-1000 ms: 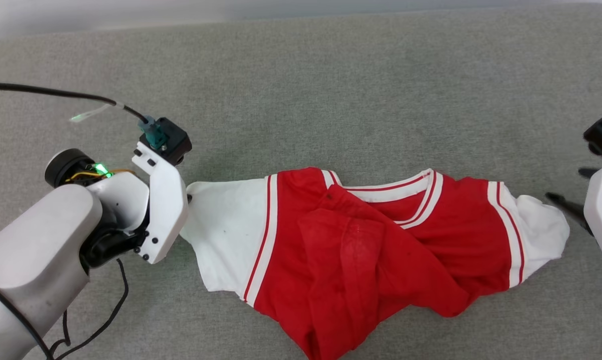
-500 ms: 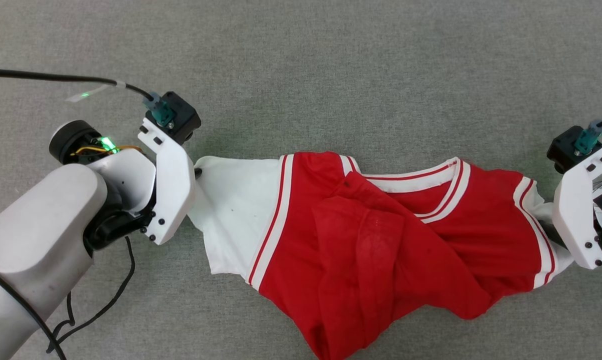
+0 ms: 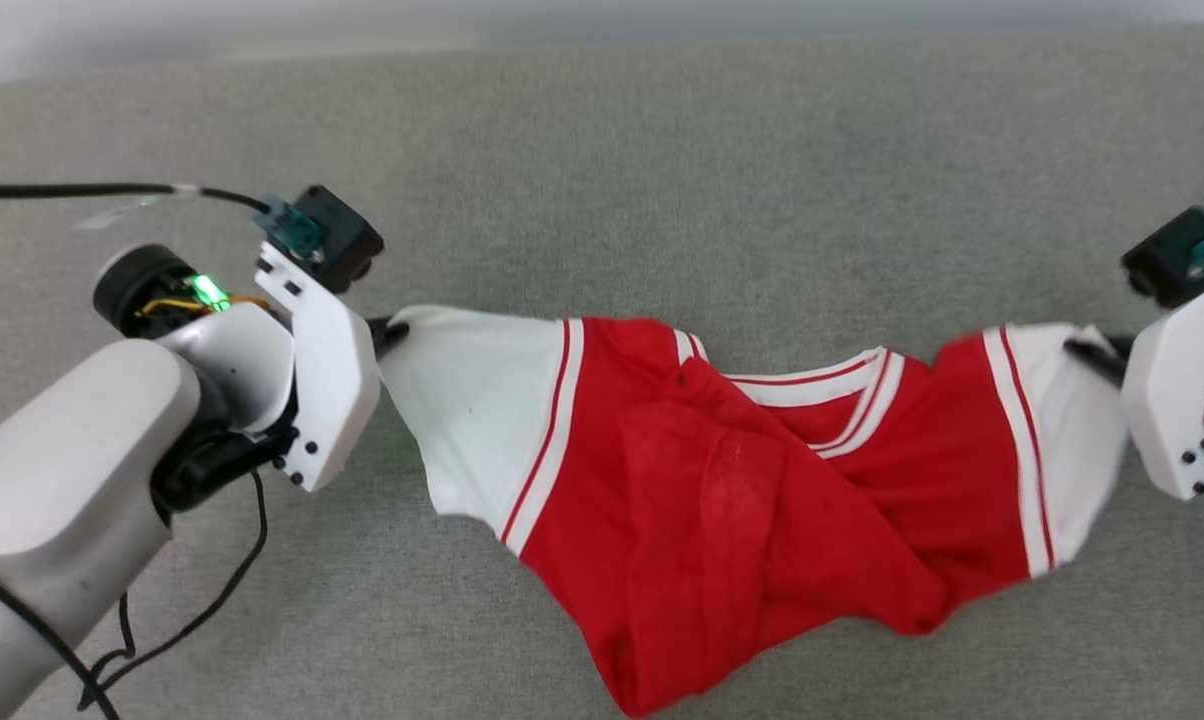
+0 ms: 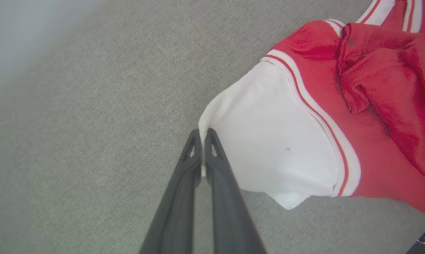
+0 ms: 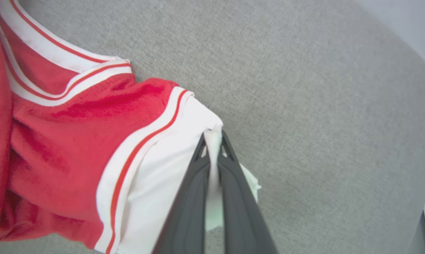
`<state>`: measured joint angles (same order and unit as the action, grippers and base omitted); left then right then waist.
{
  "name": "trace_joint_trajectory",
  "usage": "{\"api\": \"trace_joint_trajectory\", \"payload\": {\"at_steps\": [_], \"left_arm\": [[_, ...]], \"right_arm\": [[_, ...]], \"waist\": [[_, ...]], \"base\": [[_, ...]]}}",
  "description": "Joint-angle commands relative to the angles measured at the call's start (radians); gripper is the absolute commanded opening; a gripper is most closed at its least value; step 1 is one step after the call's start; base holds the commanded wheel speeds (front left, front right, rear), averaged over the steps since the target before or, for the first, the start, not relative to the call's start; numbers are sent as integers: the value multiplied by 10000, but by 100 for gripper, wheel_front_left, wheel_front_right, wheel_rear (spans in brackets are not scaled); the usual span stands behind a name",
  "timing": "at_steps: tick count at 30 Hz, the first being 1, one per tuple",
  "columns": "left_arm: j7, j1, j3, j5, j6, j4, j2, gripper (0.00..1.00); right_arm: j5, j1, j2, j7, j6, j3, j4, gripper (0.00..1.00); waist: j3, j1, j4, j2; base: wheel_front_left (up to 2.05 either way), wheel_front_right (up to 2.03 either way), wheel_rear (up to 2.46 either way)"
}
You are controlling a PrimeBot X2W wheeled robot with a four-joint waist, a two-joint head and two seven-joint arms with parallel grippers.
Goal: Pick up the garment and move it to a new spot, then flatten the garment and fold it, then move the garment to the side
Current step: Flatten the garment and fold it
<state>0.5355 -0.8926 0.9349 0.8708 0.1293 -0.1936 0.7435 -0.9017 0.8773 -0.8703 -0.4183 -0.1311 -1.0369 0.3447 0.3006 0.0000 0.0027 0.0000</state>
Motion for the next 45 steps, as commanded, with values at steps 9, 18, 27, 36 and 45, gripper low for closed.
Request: {"api": "trace_joint_trajectory", "payload": {"at_steps": [9,18,27,36,45], "left_arm": [[-1180,-653,-1014,-274,-337,1190,659,0],[-1716,-3065,-1877,-943,-488,805,39,0],[-2548,-6230,-2324,-1873,-354,-1353,-1095,0],[-4290,-9507,-2748,-2516,-146,-3904,-1925,0],[-5845,-10712,-2774,-2246,-7,-5662,-2451,0]], "right_arm": [[158,1422,-616,1882,6,584,-877,0],[1305,3997,320,2102,6,1597,-270,0],[2774,7210,1585,2236,6,1889,1660,0],[4348,10472,2608,3322,8,2234,3580,0],[4908,11709,3303,4139,6,2268,5026,0]], "waist": [[-987,0,-149,0],[43,0,-188,0],[1903,0,-89,0],[3560,0,-2,0],[4426,0,231,0]], "base": [[0,0,0],[0,0,0],[0,0,0],[0,0,0],[0,0,0]]}}
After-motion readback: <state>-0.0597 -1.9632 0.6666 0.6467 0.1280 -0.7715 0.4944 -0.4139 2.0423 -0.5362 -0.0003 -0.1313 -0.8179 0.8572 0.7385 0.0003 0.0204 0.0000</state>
